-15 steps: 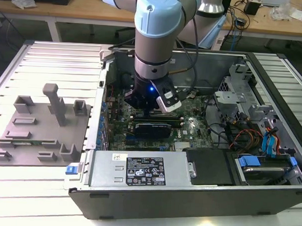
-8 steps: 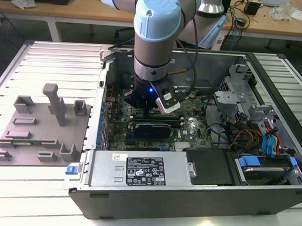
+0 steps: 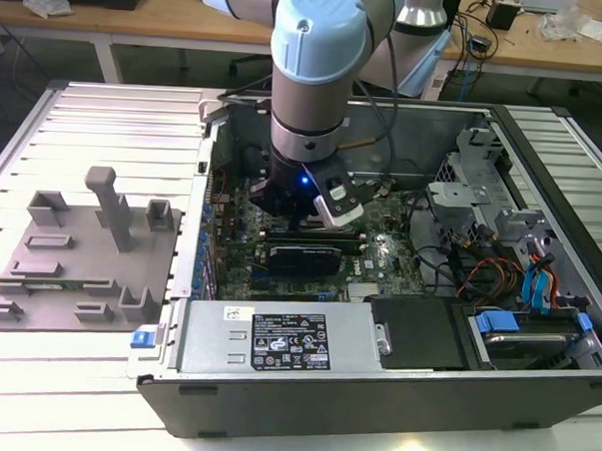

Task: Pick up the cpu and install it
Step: 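Install the second cpu locking lever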

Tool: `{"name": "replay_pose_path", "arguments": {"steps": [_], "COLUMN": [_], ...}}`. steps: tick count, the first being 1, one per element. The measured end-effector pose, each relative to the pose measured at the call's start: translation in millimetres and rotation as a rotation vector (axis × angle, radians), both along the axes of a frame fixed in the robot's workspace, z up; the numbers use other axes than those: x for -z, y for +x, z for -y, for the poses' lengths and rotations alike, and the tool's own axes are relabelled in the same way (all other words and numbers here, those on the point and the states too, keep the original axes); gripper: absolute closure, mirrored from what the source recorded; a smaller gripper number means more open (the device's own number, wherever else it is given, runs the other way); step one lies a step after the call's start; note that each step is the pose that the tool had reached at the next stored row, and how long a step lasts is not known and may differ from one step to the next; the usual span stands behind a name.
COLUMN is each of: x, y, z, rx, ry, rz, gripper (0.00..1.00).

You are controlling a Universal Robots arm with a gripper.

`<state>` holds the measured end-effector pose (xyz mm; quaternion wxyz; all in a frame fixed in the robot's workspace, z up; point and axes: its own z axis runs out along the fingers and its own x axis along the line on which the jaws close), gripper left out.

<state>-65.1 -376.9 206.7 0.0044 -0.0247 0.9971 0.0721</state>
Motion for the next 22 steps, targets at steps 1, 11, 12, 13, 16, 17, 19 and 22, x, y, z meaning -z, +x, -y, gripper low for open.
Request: {"name": "replay_pose_path", "arguments": {"steps": [1,11,12,13,16,17,19,22], "x": [-0.7,-2.4,-2.4,-2.4,-2.3,-2.3,-2.2,-2.0], "y": [0.6,0.9,0.9,0.9,0.9,0.9,0.7,0.8], "z": [1.8,14.4,14.4,14.4,15.0,15.4,16.5,20.6], "rx": [0.000,0.000,0.000,0.000,0.000,0.000,0.000,0.000], "ry": [0.0000,0.0150,0.0275,0.0422,0.0785,0.0811,0.0866,0.0875], "rz": [0.0000,-0.0001,0.0000,0.0000,0.0000,0.0000,0.0001,-0.0001], "gripper": [0.89,0.89,0.89,0.89,0.89,0.89,0.89,0.89]}}
